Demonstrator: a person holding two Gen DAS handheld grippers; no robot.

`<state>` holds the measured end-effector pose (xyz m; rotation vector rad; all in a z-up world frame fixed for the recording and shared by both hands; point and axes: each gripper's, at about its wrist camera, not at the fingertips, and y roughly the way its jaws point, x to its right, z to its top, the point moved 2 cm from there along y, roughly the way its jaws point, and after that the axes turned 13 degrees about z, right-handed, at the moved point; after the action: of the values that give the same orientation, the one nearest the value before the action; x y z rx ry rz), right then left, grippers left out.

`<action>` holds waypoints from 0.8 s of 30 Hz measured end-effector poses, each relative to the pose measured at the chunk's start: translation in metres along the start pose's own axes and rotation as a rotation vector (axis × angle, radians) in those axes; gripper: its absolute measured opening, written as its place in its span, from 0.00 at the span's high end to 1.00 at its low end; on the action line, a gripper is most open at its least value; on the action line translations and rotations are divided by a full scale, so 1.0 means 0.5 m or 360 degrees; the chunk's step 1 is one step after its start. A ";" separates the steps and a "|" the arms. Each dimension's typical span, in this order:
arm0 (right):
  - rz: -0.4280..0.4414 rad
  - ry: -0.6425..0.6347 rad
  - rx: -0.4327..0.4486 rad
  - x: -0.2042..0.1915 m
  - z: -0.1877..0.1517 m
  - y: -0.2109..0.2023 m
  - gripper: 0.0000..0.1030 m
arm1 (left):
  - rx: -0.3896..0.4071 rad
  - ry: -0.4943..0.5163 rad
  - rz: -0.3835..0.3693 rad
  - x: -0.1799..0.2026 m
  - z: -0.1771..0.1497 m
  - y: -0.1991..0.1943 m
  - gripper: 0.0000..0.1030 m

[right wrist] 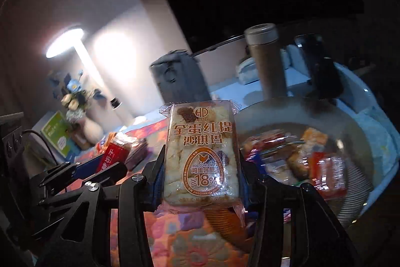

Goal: Organize snacks
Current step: 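Carry both packets over the glass bowl and open both tools to release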

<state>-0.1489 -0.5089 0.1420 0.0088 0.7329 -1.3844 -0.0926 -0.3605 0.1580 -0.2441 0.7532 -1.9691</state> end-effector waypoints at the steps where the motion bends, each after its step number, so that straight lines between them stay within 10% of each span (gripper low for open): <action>1: -0.0048 0.0032 0.0037 0.027 0.009 -0.017 0.56 | -0.0003 0.0008 -0.0033 0.021 0.013 0.008 0.68; 19: -0.0173 0.0249 0.0047 0.202 0.027 -0.047 0.54 | -0.0117 0.0065 -0.0205 0.206 0.082 0.134 0.68; 24: -0.0152 0.0343 0.0053 0.224 0.029 -0.050 0.49 | -0.0127 0.0028 -0.0217 0.199 0.077 0.159 0.43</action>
<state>-0.1637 -0.6193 0.1104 0.1529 0.8986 -1.5018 -0.0668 -0.4876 0.1266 -0.3336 0.8470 -2.0739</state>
